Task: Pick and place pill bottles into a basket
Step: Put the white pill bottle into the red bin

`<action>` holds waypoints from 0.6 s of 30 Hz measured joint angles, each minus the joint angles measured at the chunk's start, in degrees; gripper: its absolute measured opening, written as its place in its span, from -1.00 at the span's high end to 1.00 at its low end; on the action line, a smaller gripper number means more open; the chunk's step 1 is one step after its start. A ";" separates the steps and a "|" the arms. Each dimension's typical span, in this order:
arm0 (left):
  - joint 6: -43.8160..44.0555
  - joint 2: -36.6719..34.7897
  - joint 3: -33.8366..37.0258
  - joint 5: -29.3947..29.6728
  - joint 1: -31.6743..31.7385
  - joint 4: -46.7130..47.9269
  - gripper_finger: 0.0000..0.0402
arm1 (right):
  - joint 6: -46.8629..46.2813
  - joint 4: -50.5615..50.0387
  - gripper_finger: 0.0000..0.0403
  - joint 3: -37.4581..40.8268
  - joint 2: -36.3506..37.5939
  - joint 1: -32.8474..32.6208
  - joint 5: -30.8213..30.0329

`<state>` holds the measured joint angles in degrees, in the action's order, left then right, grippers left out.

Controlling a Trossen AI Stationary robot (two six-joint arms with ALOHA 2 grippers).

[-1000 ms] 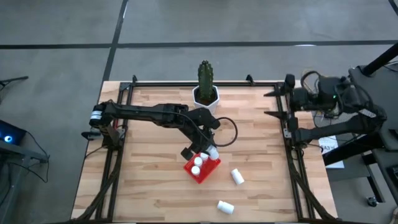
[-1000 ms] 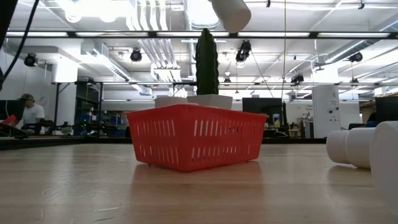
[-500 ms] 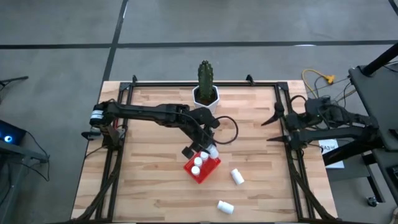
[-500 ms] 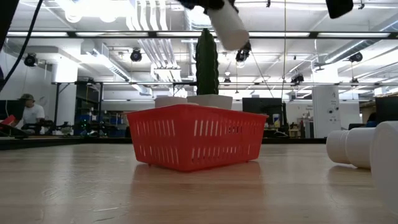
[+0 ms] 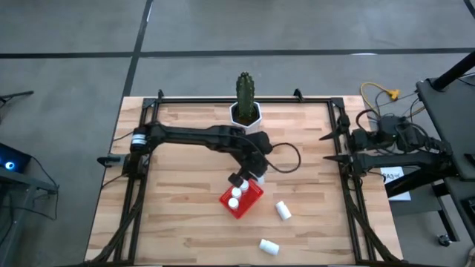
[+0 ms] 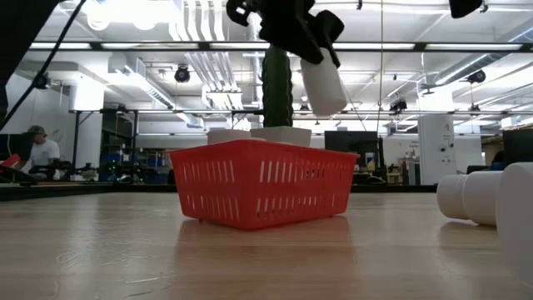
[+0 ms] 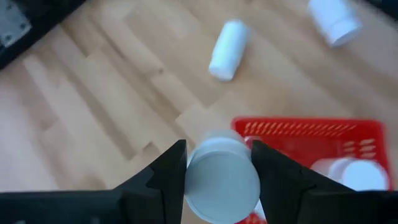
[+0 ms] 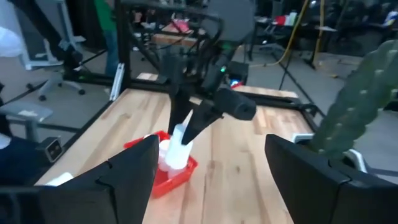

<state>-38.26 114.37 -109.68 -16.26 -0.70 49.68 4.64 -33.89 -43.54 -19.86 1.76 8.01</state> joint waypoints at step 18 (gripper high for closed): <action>-1.10 2.11 0.63 5.26 -4.58 2.88 0.30 | 1.47 -2.41 -0.45 -0.31 0.00 0.00 -2.06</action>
<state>-39.36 116.48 -109.05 -11.00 -5.29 52.56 6.11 -36.30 -43.86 -19.86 1.76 5.96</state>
